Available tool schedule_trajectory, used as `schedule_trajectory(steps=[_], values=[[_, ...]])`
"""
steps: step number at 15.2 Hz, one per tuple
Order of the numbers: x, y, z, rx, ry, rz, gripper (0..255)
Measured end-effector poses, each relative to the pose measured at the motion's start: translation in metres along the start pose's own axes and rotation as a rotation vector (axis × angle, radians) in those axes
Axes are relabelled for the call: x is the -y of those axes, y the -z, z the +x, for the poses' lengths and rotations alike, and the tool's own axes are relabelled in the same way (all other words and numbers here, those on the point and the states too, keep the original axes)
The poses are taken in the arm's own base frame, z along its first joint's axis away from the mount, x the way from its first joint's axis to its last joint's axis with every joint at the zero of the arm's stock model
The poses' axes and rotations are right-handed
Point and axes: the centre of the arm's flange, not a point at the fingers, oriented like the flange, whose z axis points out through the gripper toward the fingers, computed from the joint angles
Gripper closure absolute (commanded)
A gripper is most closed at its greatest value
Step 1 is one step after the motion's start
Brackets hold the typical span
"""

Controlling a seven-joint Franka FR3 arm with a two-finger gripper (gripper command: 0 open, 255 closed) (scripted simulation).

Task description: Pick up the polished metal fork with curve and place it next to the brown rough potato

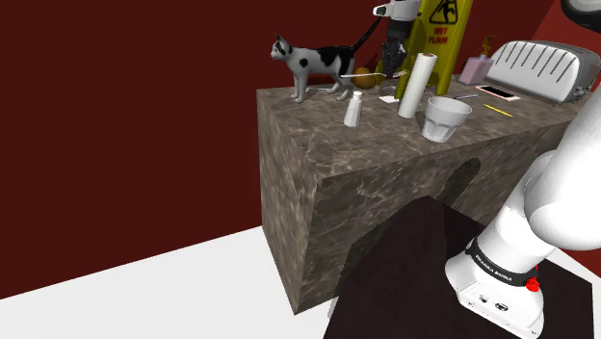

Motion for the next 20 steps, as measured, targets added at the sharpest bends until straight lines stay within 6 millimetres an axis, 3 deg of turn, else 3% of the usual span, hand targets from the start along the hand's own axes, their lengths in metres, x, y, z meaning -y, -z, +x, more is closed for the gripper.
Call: schedule_trajectory(steps=[20], values=[[0.003, -0.107, 0.004, 0.000, 0.000, 0.000, 255]])
